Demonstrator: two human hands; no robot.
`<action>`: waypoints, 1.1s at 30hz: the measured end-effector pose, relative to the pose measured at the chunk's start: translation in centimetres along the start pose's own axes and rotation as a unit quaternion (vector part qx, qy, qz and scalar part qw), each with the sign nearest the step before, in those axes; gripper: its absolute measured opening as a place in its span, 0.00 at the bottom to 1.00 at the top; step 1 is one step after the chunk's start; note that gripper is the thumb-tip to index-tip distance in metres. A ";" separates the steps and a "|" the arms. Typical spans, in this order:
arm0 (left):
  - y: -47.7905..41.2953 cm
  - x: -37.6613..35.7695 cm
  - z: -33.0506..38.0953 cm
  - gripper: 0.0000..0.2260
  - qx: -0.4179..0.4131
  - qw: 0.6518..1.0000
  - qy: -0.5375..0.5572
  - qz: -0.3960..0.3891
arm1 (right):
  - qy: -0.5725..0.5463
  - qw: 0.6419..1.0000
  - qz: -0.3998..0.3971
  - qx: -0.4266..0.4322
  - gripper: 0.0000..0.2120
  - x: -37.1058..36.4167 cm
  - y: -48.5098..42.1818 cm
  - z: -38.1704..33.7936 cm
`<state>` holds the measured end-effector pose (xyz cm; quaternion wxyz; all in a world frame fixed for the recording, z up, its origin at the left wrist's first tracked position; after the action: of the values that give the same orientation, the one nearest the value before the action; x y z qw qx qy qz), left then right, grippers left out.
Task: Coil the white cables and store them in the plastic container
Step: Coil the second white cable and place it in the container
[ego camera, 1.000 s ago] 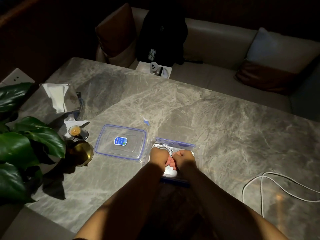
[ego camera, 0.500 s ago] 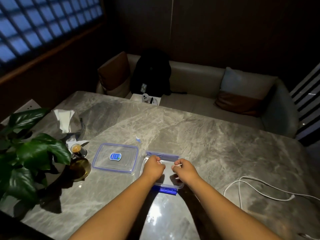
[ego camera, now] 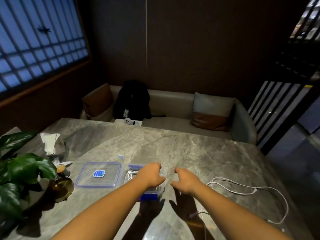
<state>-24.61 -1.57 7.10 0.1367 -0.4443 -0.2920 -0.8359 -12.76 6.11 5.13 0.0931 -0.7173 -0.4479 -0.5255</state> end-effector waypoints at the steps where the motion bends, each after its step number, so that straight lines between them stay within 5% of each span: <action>1: 0.1 -0.1 0.5 0.22 -0.008 1.000 -0.026 0.002 | 0.016 1.000 -0.001 0.001 0.30 0.3 0.3 0.2; 17: 0.7 -3.5 4.8 0.20 -0.095 0.984 -0.151 -0.002 | 0.032 0.999 0.012 -0.012 0.28 0.3 2.6 4.3; 33: -0.6 -11.9 16.0 0.18 -0.170 0.972 -0.143 -0.073 | -0.040 0.988 0.025 -0.150 0.23 0.8 10.2 19.7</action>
<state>-7.55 8.29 4.02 -0.0449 -0.5532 -0.1940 -0.8089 8.04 12.48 0.75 -0.0203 -0.7548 -0.3493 -0.5548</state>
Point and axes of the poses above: each hand's wrist, its own y-axis away from the middle knuckle, its own x-axis out of the back of the hand, z = x × y, the point moved 9 cm from there along -y, towards the middle knuckle, and after that the axes turned 6 degrees about x, right-handed, at the moved point
